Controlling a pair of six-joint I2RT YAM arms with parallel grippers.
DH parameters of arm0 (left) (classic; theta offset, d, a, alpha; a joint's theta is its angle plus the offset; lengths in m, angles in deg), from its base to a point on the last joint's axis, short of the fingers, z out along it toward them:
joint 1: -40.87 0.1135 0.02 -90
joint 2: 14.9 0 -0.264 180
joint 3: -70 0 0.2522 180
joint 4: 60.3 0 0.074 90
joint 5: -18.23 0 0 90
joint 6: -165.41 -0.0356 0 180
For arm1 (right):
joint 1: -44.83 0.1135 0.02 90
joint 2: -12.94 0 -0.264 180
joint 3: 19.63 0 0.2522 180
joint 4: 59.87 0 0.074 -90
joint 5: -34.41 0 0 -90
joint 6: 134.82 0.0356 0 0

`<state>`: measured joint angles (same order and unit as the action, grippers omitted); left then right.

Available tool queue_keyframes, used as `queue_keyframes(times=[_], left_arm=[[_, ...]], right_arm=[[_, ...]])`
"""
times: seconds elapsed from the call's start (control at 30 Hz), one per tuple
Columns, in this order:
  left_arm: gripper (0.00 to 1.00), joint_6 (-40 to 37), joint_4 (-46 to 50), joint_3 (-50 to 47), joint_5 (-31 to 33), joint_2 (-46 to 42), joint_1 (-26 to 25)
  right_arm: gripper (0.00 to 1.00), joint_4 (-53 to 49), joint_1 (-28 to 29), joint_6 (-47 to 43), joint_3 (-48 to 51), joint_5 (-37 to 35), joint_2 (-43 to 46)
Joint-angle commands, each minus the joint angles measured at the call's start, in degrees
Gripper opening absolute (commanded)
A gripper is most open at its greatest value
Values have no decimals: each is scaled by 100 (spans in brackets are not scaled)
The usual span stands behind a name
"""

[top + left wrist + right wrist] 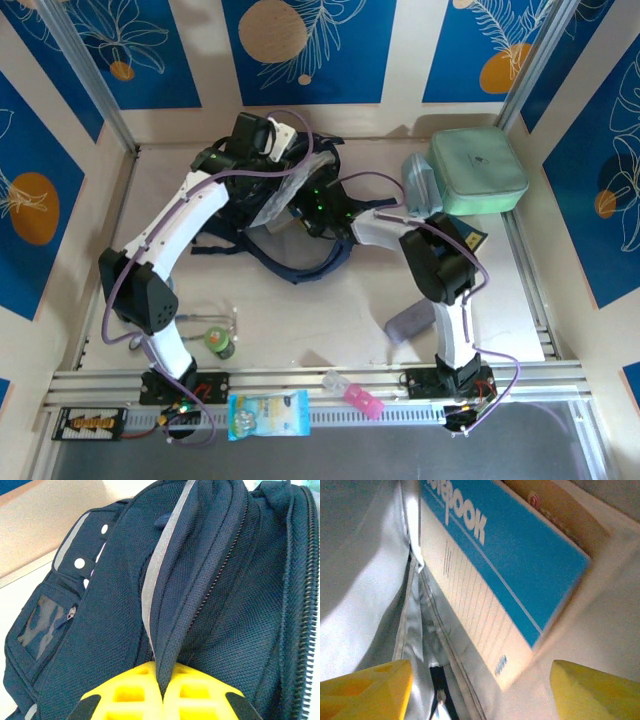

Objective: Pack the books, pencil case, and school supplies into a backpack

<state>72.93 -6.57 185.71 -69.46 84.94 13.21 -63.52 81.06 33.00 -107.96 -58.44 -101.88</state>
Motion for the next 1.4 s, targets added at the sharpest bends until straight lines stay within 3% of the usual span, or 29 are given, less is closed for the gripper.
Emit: queue_keyframes(times=[0.0,0.3,0.57,0.63,0.7,0.8,0.9,1.0,1.37], left_arm=[[0,244,-626,391,-213,-82,107],[0,89,-541,-1,71,-113,143],[1,-85,-666,-1091,-880,-321,-75],[17,-95,-767,-1446,-916,-343,-191],[41,13,-918,-1789,-947,-375,-307],[68,478,-1278,-2268,-1321,-455,-379],[77,1134,-1771,-2705,-1793,-585,-379],[81,1658,-2209,-3036,-1953,-717,-379],[95,1846,-2265,-3081,-1786,-882,-396]], right_arm=[[75,-114,17,-53,465,-59,775],[71,-73,-103,-1369,1928,167,2617],[71,-2509,-185,-2487,2686,-2106,4644],[71,-3040,-428,-2486,2702,-2374,4860],[71,-3361,-919,-2509,2724,-2162,4986],[72,-3492,-1836,-2675,2753,-1414,4943],[74,-3515,-2760,-2941,2653,-599,4594],[75,-3786,-3374,-3285,2307,-360,3942],[75,-3612,-3816,-3696,1788,-783,2226]])
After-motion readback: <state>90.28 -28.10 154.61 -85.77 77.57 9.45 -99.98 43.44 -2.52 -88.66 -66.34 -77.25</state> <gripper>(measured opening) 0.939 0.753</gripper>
